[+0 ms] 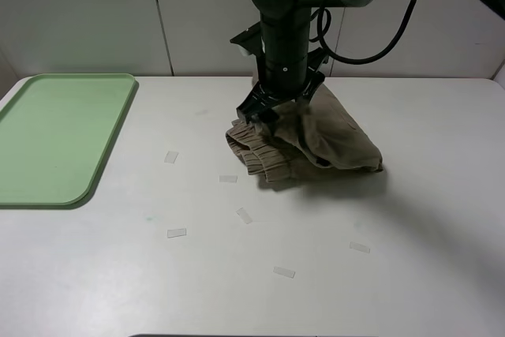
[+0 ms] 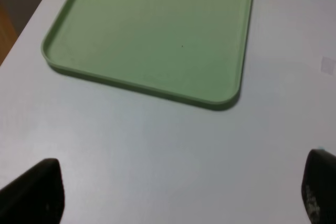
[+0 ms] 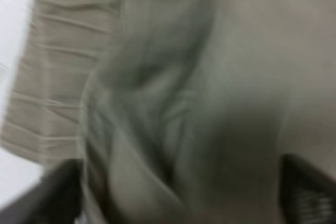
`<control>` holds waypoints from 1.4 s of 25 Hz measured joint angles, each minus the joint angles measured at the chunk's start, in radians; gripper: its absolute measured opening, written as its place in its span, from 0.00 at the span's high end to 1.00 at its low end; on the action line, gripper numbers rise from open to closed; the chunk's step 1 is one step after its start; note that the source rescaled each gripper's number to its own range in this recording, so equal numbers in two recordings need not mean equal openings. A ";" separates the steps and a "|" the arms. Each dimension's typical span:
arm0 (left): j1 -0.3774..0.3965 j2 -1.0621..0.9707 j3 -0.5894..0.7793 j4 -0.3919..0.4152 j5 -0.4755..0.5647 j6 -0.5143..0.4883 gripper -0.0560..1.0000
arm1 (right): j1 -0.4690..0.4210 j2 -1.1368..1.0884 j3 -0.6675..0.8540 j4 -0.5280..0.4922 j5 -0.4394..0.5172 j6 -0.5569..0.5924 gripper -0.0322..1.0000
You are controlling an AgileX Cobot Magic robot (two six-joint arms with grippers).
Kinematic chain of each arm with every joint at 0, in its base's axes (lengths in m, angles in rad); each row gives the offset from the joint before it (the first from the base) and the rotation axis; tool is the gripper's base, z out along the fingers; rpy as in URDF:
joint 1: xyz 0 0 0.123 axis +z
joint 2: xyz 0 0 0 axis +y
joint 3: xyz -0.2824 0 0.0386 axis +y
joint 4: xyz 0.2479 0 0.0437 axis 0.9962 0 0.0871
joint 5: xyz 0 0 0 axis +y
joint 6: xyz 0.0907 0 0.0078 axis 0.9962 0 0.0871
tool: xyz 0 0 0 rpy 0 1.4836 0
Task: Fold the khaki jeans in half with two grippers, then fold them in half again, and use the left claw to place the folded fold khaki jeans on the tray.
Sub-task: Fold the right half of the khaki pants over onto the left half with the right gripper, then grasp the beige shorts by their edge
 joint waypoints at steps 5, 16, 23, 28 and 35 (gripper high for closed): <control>0.000 0.000 0.000 0.000 0.000 0.000 0.11 | 0.007 -0.007 0.000 0.024 0.012 0.015 0.00; 0.000 0.000 0.000 0.000 0.000 0.000 0.11 | 0.007 -0.242 0.000 0.033 0.107 0.015 0.00; 0.000 0.000 0.000 0.000 0.000 0.000 0.11 | 0.007 -0.430 0.107 0.115 0.108 0.018 0.00; 0.000 0.000 0.000 0.000 0.000 0.000 0.11 | 0.007 -0.588 0.312 0.132 0.110 0.019 0.00; 0.000 0.000 0.000 0.000 0.000 0.000 0.11 | 0.007 -0.850 0.585 0.149 0.105 0.027 0.00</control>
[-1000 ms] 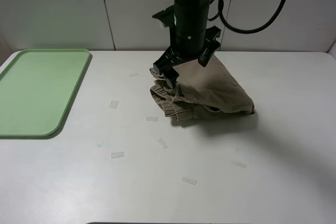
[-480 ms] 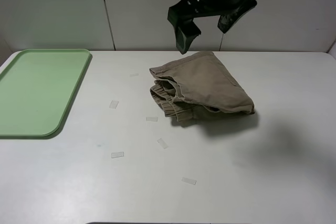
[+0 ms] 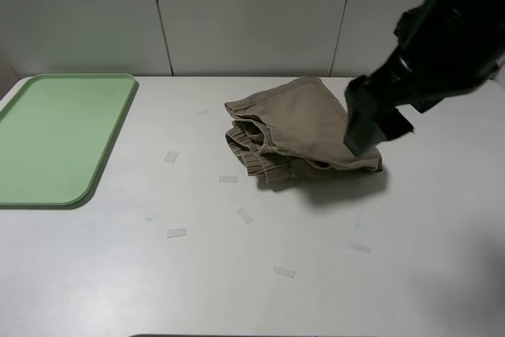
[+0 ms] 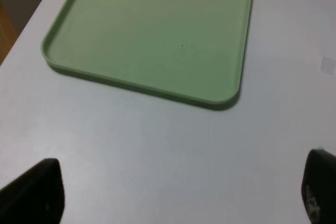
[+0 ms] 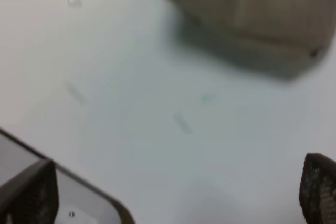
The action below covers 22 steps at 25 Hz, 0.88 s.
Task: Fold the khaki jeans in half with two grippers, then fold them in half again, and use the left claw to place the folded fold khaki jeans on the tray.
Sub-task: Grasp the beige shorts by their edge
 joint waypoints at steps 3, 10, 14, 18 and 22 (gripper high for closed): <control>0.000 0.000 0.000 0.000 0.000 0.000 0.11 | 0.000 -0.110 0.088 0.003 -0.003 0.002 0.00; 0.000 0.000 0.000 0.000 0.000 0.000 0.11 | 0.000 -0.353 0.227 0.004 -0.002 0.003 0.00; 0.000 0.000 0.000 0.000 0.000 0.000 0.11 | 0.000 -0.484 0.270 0.004 -0.001 0.003 0.00; 0.000 0.000 0.000 0.000 0.000 0.000 0.11 | 0.000 -0.618 0.319 0.004 -0.007 0.003 0.00; 0.000 0.000 0.000 0.000 0.000 0.000 0.11 | -0.026 -0.773 0.402 0.000 -0.045 0.003 0.00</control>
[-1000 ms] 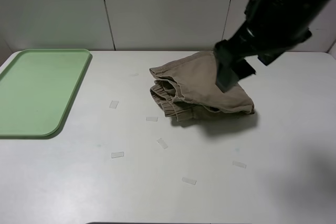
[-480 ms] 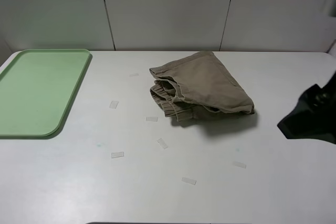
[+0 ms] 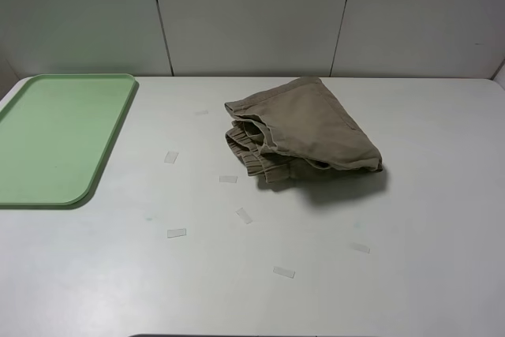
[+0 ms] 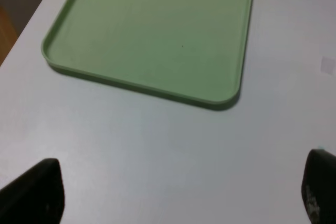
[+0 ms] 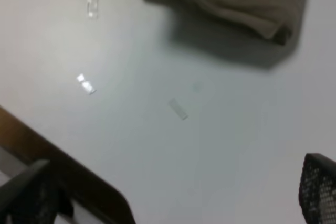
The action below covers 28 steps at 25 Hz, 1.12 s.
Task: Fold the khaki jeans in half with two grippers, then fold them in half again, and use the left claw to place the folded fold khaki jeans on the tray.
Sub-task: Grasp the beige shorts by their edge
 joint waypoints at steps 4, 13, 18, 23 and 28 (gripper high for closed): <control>0.000 0.000 0.000 0.000 0.000 0.000 0.11 | -0.111 -0.146 0.087 -0.002 -0.051 0.000 0.00; 0.000 0.000 0.000 0.000 0.000 0.000 0.11 | -0.398 -0.454 0.236 -0.004 -0.123 -0.016 0.00; 0.000 0.000 0.000 0.000 0.000 0.000 0.11 | -0.543 -0.521 0.237 -0.004 -0.134 -0.042 0.00; 0.000 0.000 0.000 0.000 0.000 0.000 0.11 | -0.615 -0.523 0.238 -0.004 -0.134 -0.046 0.00; 0.000 0.000 0.000 0.000 0.000 0.000 0.11 | -0.624 -0.523 0.238 -0.003 -0.134 -0.046 0.00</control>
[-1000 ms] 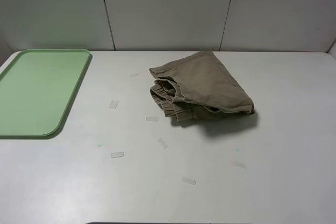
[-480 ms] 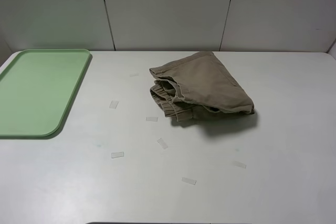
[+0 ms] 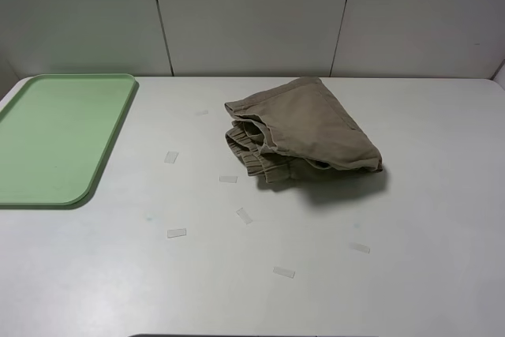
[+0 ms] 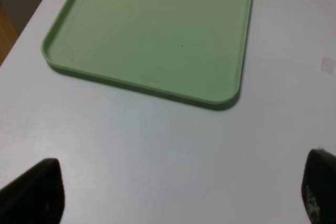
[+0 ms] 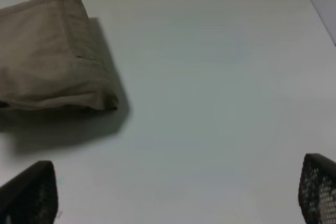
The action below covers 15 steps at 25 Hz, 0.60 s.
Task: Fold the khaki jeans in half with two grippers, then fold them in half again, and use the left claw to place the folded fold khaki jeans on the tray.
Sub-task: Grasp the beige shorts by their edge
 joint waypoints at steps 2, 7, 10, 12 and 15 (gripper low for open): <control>0.000 0.000 0.000 0.000 0.000 0.000 0.11 | -0.001 0.000 0.000 0.003 0.000 0.000 0.00; 0.000 0.000 0.000 0.000 0.000 0.000 0.11 | -0.001 0.000 0.000 0.006 0.000 0.000 0.00; 0.000 0.000 0.000 0.000 0.000 0.000 0.11 | -0.001 0.000 0.000 0.006 0.000 0.000 0.00; 0.000 0.000 0.000 0.000 0.000 0.000 0.11 | -0.001 0.000 0.000 0.006 0.000 0.000 0.00; 0.000 0.000 0.000 0.000 0.000 0.000 0.11 | -0.001 0.000 0.000 0.006 0.000 0.000 0.00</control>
